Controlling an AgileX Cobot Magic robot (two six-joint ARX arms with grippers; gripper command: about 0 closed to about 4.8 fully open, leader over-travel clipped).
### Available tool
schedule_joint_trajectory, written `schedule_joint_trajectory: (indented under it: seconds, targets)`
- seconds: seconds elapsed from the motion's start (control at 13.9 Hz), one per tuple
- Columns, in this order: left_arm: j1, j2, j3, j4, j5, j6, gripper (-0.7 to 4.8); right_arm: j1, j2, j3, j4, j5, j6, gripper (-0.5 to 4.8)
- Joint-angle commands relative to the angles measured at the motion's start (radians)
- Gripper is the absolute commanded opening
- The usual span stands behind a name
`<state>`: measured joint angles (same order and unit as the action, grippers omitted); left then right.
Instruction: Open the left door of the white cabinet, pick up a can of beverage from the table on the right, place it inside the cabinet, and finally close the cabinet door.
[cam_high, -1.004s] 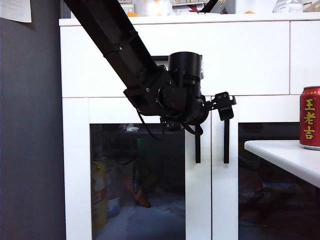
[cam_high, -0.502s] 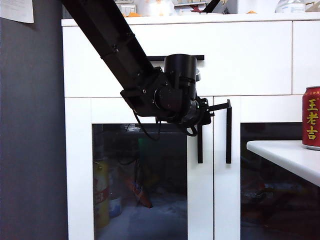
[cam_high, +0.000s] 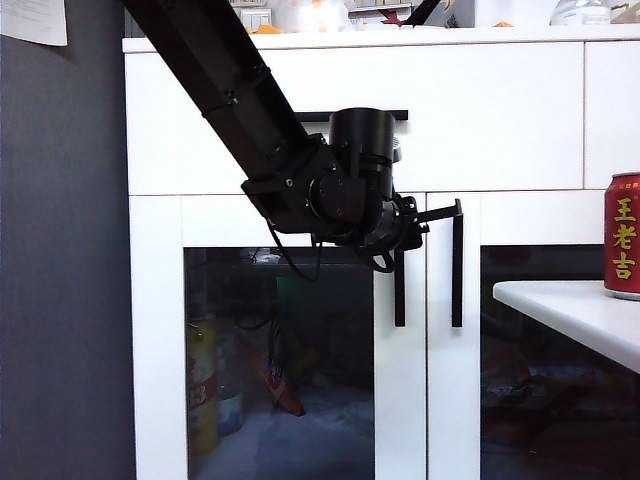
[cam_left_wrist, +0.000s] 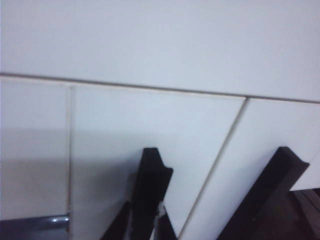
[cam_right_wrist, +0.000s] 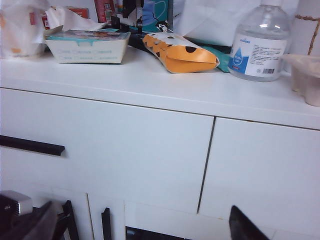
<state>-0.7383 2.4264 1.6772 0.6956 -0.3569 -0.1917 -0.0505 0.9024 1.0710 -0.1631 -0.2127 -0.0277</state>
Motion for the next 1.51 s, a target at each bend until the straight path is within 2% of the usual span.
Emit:
schedule_joint_trajectory:
  seconds: [0.07, 0.14, 0.22, 0.86, 1.0, 1.51]
  targets:
    - [-0.017, 0.000, 0.007, 0.016, 0.017, -0.026, 0.39, 0.000, -0.004, 0.003, 0.018, 0.001, -0.003, 4.40]
    - [-0.017, 0.001, 0.009, 0.017, 0.016, -0.026, 1.36, 0.000, -0.004, 0.003, 0.018, 0.002, -0.003, 4.40]
    - [-0.016, 0.001, 0.011, 0.016, 0.017, -0.026, 1.54, 0.000, -0.004, 0.003, 0.017, 0.001, -0.003, 4.40]
    - [-0.001, 0.008, 0.013, 0.016, -0.006, -0.026, 1.62, 0.000, 0.003, 0.003, 0.010, 0.001, -0.003, 4.40]
    - [0.006, 0.019, 0.013, 0.017, -0.006, -0.026, 1.90, 0.000, 0.007, 0.003, 0.006, 0.001, -0.003, 4.40]
    - [0.021, 0.020, 0.042, 0.017, -0.021, -0.026, 1.87, 0.000, 0.010, 0.003, 0.002, 0.001, -0.003, 4.40]
